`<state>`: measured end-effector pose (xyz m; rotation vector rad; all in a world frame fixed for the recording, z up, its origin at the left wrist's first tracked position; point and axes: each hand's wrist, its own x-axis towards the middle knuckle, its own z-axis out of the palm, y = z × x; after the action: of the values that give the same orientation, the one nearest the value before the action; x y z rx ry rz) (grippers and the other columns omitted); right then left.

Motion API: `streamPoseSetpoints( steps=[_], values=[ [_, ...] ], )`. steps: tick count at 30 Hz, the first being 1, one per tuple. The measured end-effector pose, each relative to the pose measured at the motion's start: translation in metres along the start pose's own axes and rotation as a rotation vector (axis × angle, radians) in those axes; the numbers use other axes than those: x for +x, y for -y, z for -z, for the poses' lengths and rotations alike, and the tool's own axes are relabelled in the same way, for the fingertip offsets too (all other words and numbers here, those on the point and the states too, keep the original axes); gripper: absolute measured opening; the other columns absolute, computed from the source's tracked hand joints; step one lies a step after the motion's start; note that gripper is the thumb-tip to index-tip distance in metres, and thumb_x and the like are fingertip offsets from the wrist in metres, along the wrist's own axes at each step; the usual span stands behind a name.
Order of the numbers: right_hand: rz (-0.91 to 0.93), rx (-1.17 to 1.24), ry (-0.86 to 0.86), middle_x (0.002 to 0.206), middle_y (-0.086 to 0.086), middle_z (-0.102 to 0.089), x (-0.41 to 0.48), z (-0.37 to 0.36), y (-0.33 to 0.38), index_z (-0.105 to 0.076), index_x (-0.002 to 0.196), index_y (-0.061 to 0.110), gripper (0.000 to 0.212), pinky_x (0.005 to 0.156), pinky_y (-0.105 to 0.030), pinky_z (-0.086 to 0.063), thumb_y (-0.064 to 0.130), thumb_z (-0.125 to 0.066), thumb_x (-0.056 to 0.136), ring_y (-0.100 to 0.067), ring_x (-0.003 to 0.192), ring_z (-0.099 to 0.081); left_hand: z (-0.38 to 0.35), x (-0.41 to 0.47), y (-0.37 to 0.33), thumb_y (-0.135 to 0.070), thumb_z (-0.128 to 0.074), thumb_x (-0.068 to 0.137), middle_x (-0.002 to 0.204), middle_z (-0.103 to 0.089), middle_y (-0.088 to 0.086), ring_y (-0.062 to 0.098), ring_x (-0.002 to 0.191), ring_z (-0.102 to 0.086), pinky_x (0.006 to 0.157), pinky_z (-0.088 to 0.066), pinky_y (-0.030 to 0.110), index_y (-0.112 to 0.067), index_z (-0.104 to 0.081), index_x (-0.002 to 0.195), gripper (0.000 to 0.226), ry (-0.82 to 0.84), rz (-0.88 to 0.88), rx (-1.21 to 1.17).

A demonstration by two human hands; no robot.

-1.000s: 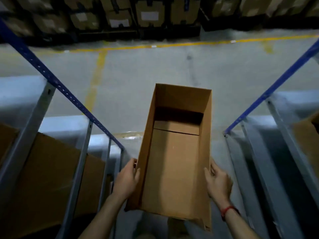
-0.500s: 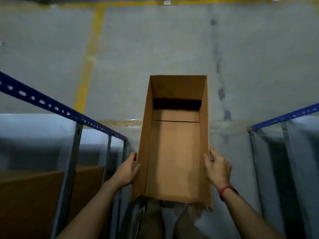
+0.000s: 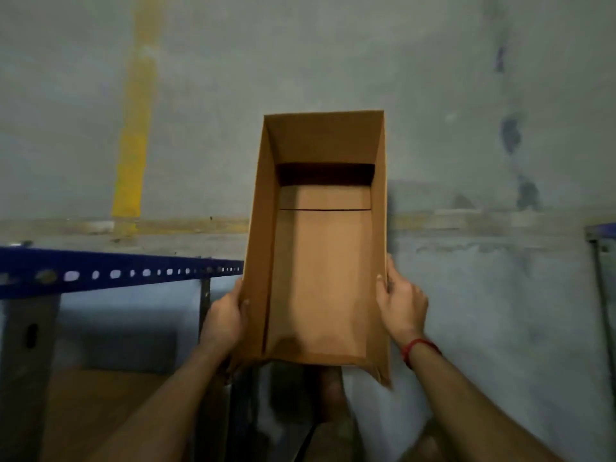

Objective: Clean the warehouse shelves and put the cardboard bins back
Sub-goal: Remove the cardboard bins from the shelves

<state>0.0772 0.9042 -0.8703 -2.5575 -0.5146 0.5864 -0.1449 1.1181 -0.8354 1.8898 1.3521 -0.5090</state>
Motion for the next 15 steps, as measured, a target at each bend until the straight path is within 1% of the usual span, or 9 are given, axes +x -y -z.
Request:
streamPoseSetpoints(
  steps=[2, 3, 5, 7, 9, 10, 11, 13, 15],
  values=[
    [0.013, -0.001, 0.02, 0.071, -0.022, -0.068, 0.007, -0.023, 0.004, -0.043, 0.149, 0.019, 0.054, 0.06, -0.036, -0.045, 0.017, -0.058, 0.097, -0.039, 0.065, -0.064, -0.006, 0.017, 0.006, -0.021, -0.038, 0.107, 0.083, -0.061, -0.003, 0.009, 0.072, -0.061, 0.064, -0.049, 0.029, -0.04, -0.043, 0.131, 0.031, -0.047, 0.01, 0.033],
    [0.014, -0.01, 0.046, 0.073, -0.021, -0.068, 0.011, -0.033, 0.005, -0.036, 0.152, 0.021, 0.058, 0.06, -0.036, -0.044, 0.017, -0.056, 0.098, -0.039, 0.068, -0.064, -0.008, 0.025, 0.007, -0.021, -0.037, 0.107, 0.079, -0.059, -0.003, 0.01, 0.068, -0.059, 0.066, -0.051, 0.034, -0.047, -0.042, 0.117, 0.028, -0.062, 0.026, 0.026],
    [-0.032, 0.055, 0.146, 0.086, -0.017, -0.07, 0.02, -0.054, -0.002, -0.022, 0.157, 0.024, 0.068, 0.068, -0.038, -0.049, 0.012, -0.053, 0.097, -0.038, 0.08, -0.065, -0.013, 0.037, 0.008, -0.016, -0.042, 0.106, 0.078, -0.058, -0.005, 0.016, 0.072, -0.059, 0.076, -0.053, 0.039, -0.05, -0.044, 0.105, 0.034, -0.071, 0.067, -0.021],
    [-0.132, 0.331, 0.288, 0.115, -0.003, -0.068, 0.018, -0.063, -0.007, -0.019, 0.158, 0.024, 0.077, 0.087, -0.032, -0.052, 0.002, -0.056, 0.093, -0.029, 0.106, -0.065, -0.019, 0.045, 0.011, -0.007, -0.052, 0.1, 0.105, -0.067, 0.002, 0.024, 0.093, -0.062, 0.079, -0.05, 0.032, -0.043, -0.043, 0.137, 0.052, -0.026, 0.035, -0.008],
    [-0.2, 0.543, 0.424, 0.136, 0.013, -0.05, 0.007, -0.066, -0.012, -0.015, 0.158, 0.025, 0.086, 0.098, -0.017, -0.045, -0.002, -0.062, 0.091, -0.015, 0.127, -0.053, -0.025, 0.047, 0.009, -0.007, -0.055, 0.098, 0.14, -0.05, 0.007, 0.018, 0.106, -0.055, 0.073, -0.046, 0.021, -0.028, -0.028, 0.154, 0.066, 0.107, 0.055, -0.071],
    [-0.21, 0.556, 0.49, 0.141, 0.015, -0.043, 0.002, -0.066, -0.011, -0.011, 0.158, 0.028, 0.091, 0.102, -0.017, -0.041, -0.002, -0.064, 0.09, -0.01, 0.132, -0.047, -0.027, 0.047, 0.008, -0.008, -0.057, 0.097, 0.151, -0.038, 0.005, 0.015, 0.111, -0.05, 0.073, -0.046, 0.02, -0.026, -0.02, 0.157, 0.073, 0.172, 0.084, -0.109],
    [-0.211, 0.536, 0.556, 0.145, 0.014, -0.039, -0.001, -0.065, -0.011, -0.005, 0.158, 0.03, 0.095, 0.105, -0.017, -0.037, -0.001, -0.065, 0.09, -0.009, 0.135, -0.042, -0.025, 0.046, 0.006, -0.009, -0.061, 0.095, 0.157, -0.03, 0.002, 0.017, 0.118, -0.048, 0.08, -0.049, 0.023, -0.027, -0.015, 0.159, 0.081, 0.218, 0.107, -0.158],
    [-0.223, 0.423, 0.642, 0.16, 0.006, -0.021, -0.002, -0.06, -0.007, 0.005, 0.157, 0.029, 0.102, 0.108, -0.016, -0.025, 0.004, -0.067, 0.09, -0.013, 0.144, -0.03, -0.021, 0.045, 0.004, -0.014, -0.068, 0.091, 0.157, -0.033, 0.004, 0.025, 0.133, -0.045, 0.102, -0.047, 0.044, -0.032, -0.015, 0.158, 0.088, 0.271, 0.133, -0.258],
    [-0.237, 0.401, 0.691, 0.164, 0.003, -0.012, -0.005, -0.052, -0.006, 0.012, 0.157, 0.027, 0.108, 0.109, -0.019, -0.023, 0.009, -0.07, 0.089, -0.016, 0.146, -0.026, -0.014, 0.038, 0.0, -0.017, -0.07, 0.09, 0.156, -0.035, 0.007, 0.03, 0.138, -0.042, 0.104, -0.044, 0.048, -0.034, -0.012, 0.158, 0.091, 0.342, 0.194, -0.4]
  ],
)
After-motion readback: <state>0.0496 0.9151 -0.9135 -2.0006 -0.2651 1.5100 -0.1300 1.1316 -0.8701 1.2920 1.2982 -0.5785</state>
